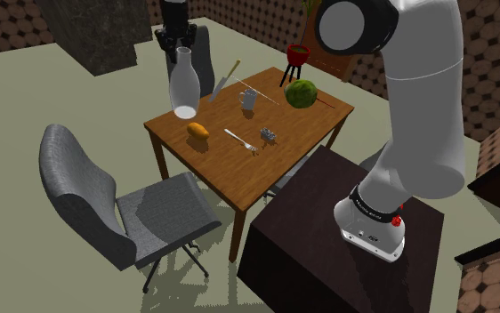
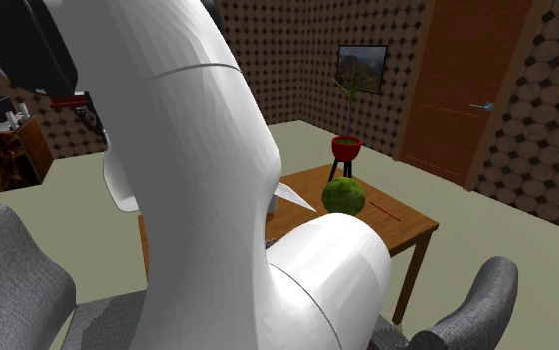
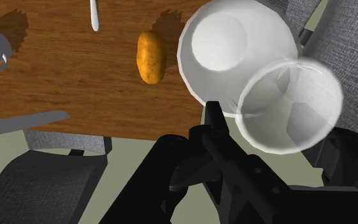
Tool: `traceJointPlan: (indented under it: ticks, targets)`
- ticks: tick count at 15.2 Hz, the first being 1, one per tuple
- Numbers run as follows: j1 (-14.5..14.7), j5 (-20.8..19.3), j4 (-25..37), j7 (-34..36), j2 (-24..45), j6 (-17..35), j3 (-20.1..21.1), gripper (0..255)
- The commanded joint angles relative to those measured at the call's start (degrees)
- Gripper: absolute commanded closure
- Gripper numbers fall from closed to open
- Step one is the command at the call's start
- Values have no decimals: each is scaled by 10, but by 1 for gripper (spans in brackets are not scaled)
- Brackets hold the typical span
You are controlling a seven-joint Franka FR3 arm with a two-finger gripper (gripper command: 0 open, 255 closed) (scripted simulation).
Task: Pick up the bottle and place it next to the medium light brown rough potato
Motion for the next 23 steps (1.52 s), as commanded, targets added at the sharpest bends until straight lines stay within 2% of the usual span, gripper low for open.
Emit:
traceJointPlan:
  ticks: [1, 11, 23]
  targets:
    - [2, 0, -19, 0, -2, 18, 0, 255]
    - [5, 3, -84, -3, 6, 90, 2, 255]
    - [6, 9, -133, -6, 33, 166, 6, 255]
